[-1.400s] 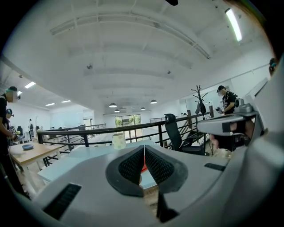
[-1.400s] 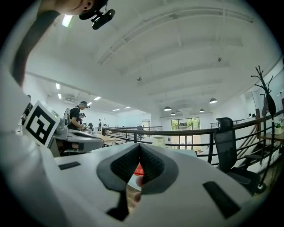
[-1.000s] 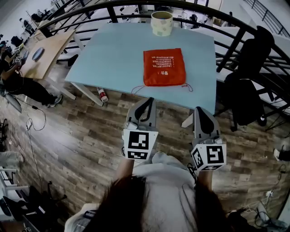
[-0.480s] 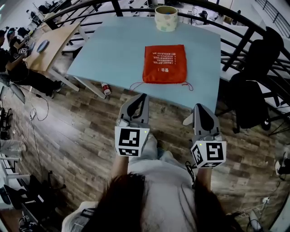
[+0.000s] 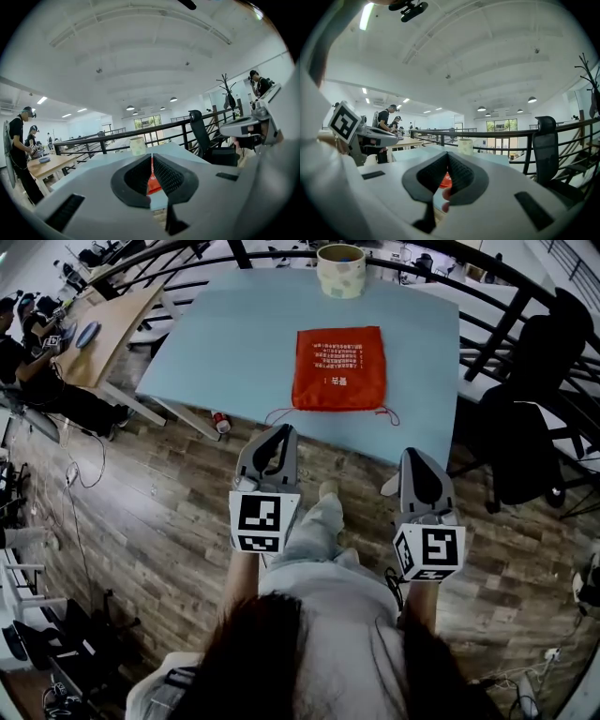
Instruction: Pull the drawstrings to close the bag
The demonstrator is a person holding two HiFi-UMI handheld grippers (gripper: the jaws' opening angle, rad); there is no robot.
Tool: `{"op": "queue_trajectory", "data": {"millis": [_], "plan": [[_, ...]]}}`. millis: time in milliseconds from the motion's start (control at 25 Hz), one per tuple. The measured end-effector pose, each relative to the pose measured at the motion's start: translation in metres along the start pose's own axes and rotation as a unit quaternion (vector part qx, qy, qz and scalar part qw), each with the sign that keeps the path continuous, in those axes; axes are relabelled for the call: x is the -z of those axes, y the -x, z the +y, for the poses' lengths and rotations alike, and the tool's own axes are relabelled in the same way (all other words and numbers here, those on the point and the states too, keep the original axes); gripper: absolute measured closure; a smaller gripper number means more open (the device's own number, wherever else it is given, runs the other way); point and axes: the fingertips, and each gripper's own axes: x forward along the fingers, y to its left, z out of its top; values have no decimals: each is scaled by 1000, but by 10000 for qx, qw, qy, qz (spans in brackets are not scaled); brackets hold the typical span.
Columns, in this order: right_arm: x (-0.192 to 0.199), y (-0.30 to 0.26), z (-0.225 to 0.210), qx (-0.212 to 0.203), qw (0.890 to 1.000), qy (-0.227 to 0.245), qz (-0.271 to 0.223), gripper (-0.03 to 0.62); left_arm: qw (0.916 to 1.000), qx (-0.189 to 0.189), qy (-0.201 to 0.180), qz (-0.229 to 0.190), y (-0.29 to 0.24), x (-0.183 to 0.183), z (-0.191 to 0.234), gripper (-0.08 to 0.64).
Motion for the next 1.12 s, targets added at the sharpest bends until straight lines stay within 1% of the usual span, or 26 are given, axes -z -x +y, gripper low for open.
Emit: {"op": "queue_trajectory", "data": {"millis": [120,360,480,640,840,960,1040,1120], "plan": [[3,-18,-7,5,10000,30,78,568,10000,-1,-13,96,-14,5,9,540],[12,-49,-15,11,9990,345,286,568,9996,-50,0,275,-39,19,27,540],[14,-64,-20,-27,9983,453,376,568,9995,15,-16,315,-51,22,32,540],[21,-85,-26,-85,9973,517,513,566,9993,97,54,371,-68,29,41,540],[36,-113,-33,-274,9937,654,866,566,9982,147,17,589,-92,43,53,537],[43,-129,-39,-314,9914,741,1028,566,9971,232,-3,727,-107,51,58,525],[48,-138,-41,-352,9901,781,1115,566,9963,300,7,803,-114,57,61,501],[55,-145,-43,-416,9884,826,1206,565,9957,332,22,868,-122,64,64,499]]}}
